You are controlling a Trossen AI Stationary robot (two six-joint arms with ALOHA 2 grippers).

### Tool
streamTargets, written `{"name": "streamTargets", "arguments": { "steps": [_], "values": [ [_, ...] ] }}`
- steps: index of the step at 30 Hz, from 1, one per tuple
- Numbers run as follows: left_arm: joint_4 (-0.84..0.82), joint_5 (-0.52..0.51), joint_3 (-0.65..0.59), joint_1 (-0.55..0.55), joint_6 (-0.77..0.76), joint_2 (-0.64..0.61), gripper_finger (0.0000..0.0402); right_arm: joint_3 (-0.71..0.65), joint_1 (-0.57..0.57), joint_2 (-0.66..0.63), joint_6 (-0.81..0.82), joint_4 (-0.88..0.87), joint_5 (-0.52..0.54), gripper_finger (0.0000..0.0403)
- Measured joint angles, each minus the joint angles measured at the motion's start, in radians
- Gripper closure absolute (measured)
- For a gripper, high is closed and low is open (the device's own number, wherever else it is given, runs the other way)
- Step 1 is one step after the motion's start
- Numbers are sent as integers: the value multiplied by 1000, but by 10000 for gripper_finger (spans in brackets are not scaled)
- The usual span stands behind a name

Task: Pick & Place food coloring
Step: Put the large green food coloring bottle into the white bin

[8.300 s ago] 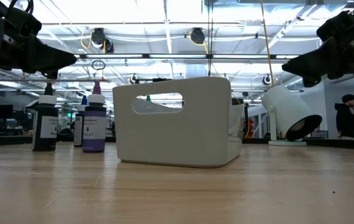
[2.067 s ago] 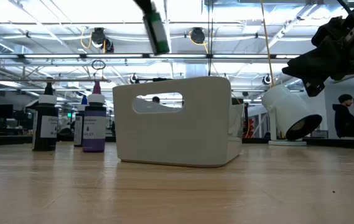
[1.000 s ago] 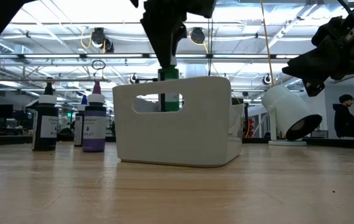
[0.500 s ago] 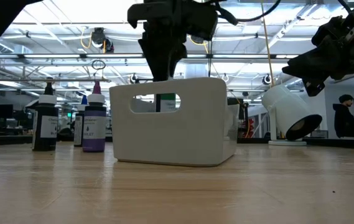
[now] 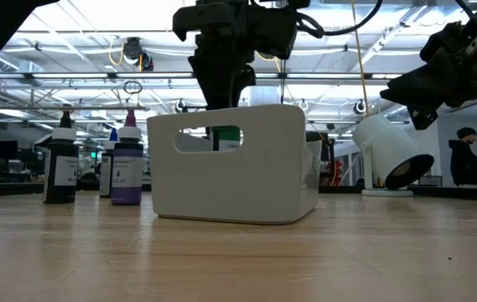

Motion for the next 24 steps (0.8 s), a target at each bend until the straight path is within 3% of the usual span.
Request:
{"name": "streamTargets", "arguments": {
  "steps": [24],
  "values": [
    [41, 16, 0, 4, 20, 0, 281, 0, 0, 0, 0, 0, 0, 325]
  ]
}}
